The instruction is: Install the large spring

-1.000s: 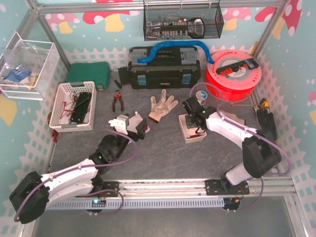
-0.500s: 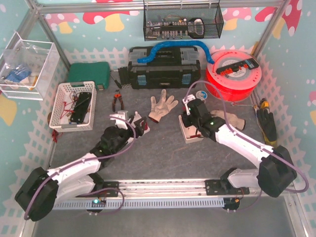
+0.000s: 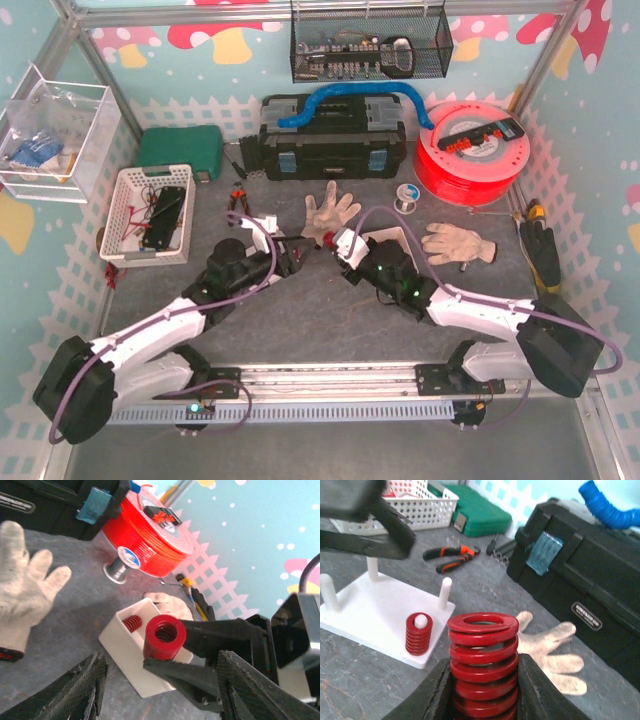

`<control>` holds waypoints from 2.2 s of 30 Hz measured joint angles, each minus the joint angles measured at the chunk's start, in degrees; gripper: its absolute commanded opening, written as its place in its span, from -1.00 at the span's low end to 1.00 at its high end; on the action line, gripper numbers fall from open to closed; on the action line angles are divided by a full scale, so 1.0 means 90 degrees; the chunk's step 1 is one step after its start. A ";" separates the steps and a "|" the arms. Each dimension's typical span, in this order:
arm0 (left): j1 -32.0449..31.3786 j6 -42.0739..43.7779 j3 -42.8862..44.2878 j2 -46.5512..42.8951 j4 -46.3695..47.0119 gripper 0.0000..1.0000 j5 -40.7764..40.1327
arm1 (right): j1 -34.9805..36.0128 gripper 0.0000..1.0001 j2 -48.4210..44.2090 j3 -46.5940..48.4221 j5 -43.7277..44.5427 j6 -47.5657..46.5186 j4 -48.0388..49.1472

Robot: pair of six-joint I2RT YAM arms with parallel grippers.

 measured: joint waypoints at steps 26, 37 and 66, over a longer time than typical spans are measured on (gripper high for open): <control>0.0024 -0.0389 0.1093 0.1294 -0.0617 -0.20 0.1574 | 0.0423 -0.81 0.0109 -0.0651 -0.0287 -0.0636 0.1783; 0.0078 -0.0250 0.1202 0.1545 -0.0818 -1.00 0.1489 | 0.0440 -0.35 0.0197 -0.0505 -0.0087 -0.0612 0.1326; 0.1095 0.1574 0.2584 0.1807 -0.3281 -1.00 -0.2193 | 0.0457 0.97 -0.1933 -0.1008 0.3126 0.1219 -0.0107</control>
